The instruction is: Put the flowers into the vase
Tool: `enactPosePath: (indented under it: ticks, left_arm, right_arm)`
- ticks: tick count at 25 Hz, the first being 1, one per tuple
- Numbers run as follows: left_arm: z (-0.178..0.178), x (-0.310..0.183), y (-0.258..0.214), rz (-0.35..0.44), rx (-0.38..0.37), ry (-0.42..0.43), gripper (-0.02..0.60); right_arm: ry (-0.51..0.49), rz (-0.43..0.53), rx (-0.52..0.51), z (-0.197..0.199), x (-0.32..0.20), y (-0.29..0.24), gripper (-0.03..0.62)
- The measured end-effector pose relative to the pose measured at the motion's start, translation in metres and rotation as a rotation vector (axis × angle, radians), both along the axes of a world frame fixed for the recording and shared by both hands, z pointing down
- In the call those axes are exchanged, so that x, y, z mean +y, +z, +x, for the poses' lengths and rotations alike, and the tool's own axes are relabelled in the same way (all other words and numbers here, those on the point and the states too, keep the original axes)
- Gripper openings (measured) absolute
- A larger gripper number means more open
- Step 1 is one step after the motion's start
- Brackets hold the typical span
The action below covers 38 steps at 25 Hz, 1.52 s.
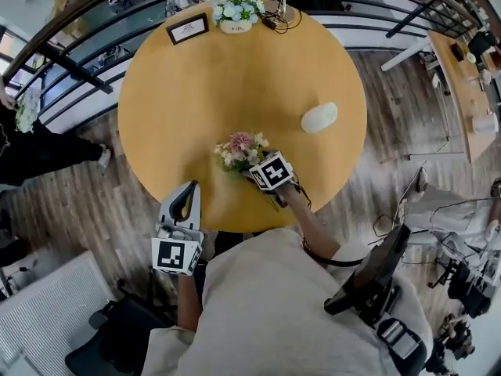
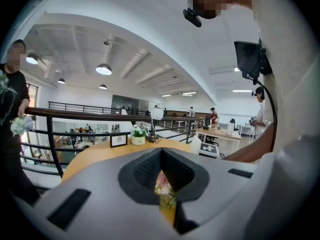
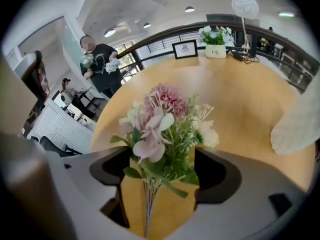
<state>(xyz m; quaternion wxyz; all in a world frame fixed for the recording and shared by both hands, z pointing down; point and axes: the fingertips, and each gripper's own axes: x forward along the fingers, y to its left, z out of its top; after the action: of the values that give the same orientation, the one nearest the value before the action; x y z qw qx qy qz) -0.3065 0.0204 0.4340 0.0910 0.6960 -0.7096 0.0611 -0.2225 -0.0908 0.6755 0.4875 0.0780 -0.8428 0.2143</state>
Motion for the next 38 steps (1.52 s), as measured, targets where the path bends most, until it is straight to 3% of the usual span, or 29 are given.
enactPosePath:
  ticks: [8, 14, 21, 30, 38]
  left_arm:
    - [-0.014, 0.012, -0.001, 0.003, 0.004, -0.039, 0.006]
    - [-0.021, 0.014, -0.003, -0.001, 0.004, -0.040, 0.006]
    - [-0.016, -0.002, -0.005, 0.001, 0.008, 0.040, 0.006]
    - [0.011, -0.045, -0.005, -0.003, 0.003, 0.241, 0.006]
    - [0.075, -0.096, -0.005, -0.030, -0.002, 0.492, 0.006]
  right_arm:
    - [-0.007, -0.021, 0.133, -0.008, 0.001, 0.022, 0.398]
    - [-0.031, -0.072, 0.123, -0.016, 0.010, 0.027, 0.238]
    - [-0.010, -0.072, 0.015, -0.021, 0.022, 0.017, 0.149]
    - [0.190, 0.013, -0.227, -0.001, -0.005, -0.037, 0.132]
    - [0.520, 0.172, -0.491, 0.099, -0.039, -0.131, 0.132]
